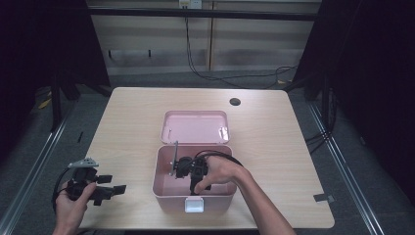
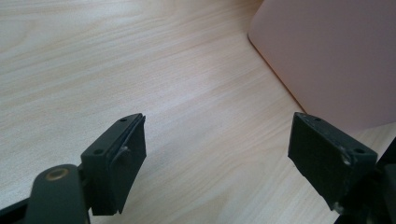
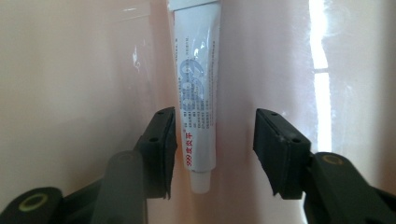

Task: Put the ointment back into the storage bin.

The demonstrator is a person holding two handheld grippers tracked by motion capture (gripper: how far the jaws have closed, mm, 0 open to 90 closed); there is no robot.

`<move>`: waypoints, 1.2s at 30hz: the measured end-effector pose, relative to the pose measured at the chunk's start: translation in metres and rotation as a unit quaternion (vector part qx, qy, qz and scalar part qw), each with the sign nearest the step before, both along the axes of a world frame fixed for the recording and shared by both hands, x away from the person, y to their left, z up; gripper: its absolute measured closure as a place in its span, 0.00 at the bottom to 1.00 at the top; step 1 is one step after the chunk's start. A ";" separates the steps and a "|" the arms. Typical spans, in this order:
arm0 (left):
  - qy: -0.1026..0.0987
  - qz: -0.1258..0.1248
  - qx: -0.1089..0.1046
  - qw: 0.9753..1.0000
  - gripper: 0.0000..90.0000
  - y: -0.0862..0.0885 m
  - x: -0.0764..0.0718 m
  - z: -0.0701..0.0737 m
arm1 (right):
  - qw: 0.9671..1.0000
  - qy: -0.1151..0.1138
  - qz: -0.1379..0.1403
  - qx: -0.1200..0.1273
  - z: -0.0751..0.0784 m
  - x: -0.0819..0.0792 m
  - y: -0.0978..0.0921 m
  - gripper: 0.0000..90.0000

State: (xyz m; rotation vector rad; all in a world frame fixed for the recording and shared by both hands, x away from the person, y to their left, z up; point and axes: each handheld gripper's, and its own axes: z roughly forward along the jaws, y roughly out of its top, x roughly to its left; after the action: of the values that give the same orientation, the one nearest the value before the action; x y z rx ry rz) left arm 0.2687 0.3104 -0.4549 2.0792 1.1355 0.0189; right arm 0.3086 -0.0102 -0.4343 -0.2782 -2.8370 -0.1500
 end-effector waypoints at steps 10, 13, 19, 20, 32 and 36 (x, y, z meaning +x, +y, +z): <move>0.000 0.000 -0.001 1.000 0.21 0.000 0.000 0.000 | 1.000 -0.010 -0.016 0.009 0.007 0.001 -0.004 0.48; 0.001 0.004 -0.006 1.000 0.21 0.000 -0.001 0.000 | 1.000 -0.013 -0.018 0.011 0.008 0.001 -0.005 0.48; 0.001 -0.001 -0.005 1.000 0.21 -0.001 0.000 0.000 | 0.999 -0.026 -0.019 0.009 0.013 0.000 -0.008 0.47; 0.001 -0.002 -0.004 1.000 0.21 0.000 0.000 0.000 | 0.999 -0.028 -0.025 0.009 0.015 0.000 -0.009 0.47; 0.001 -0.001 -0.003 1.000 0.21 -0.001 0.000 0.000 | 0.998 -0.044 -0.040 0.016 0.039 0.003 -0.020 0.47; 0.002 0.000 -0.005 1.000 0.21 -0.001 0.000 -0.001 | 0.998 -0.044 -0.044 0.014 0.041 0.004 -0.023 0.47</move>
State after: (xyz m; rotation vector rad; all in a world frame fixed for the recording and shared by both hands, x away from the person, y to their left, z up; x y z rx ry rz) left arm 0.2687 0.3091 -0.4554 2.0719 1.1369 0.0090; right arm 0.3124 -0.0334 -0.3932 -0.4004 -2.9087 -0.2255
